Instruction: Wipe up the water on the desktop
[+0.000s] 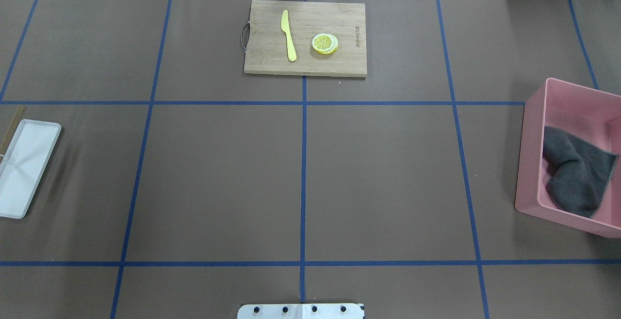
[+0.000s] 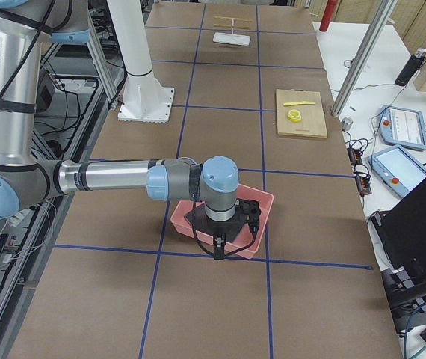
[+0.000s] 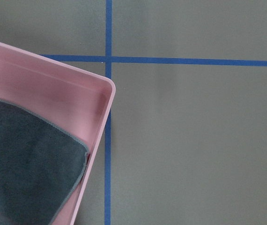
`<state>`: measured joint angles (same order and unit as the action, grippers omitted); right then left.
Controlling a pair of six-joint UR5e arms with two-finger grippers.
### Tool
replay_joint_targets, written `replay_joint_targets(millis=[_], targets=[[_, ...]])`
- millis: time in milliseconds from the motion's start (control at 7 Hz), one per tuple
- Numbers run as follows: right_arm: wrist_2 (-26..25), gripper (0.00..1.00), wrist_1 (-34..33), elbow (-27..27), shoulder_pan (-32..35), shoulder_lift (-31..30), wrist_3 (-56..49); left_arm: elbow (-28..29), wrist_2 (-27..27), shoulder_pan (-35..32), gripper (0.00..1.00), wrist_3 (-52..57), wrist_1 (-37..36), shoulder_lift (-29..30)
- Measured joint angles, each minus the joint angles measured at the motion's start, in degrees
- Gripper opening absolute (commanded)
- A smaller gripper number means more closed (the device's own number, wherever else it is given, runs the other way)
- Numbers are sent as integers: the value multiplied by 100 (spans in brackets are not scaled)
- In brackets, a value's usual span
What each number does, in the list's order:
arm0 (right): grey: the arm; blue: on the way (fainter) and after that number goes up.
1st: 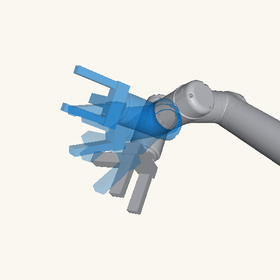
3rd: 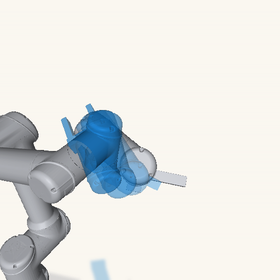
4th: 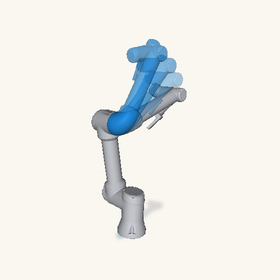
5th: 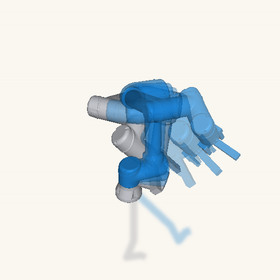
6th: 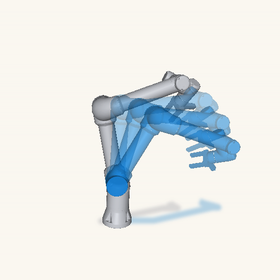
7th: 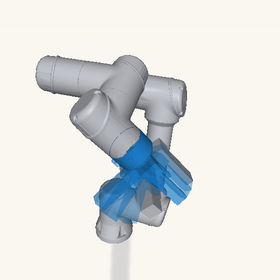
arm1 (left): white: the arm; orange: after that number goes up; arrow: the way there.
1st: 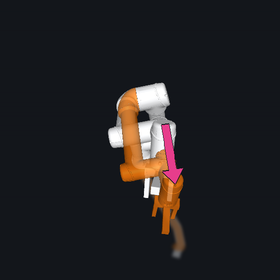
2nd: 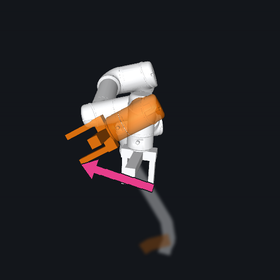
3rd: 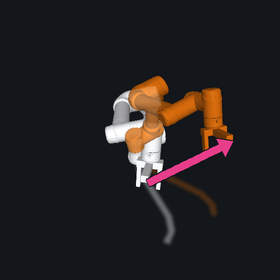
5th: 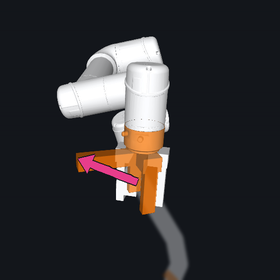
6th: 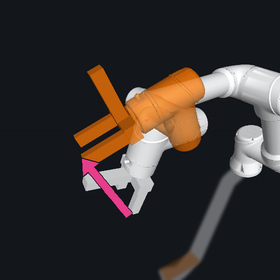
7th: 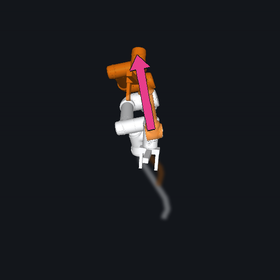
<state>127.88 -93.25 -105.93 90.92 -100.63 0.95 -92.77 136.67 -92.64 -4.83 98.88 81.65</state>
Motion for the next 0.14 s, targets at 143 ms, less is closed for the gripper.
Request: replay_joint_targets(millis=[143], targets=[[0,100,0,-17,-2,0,1,8,2,0,98,0,0,0]])
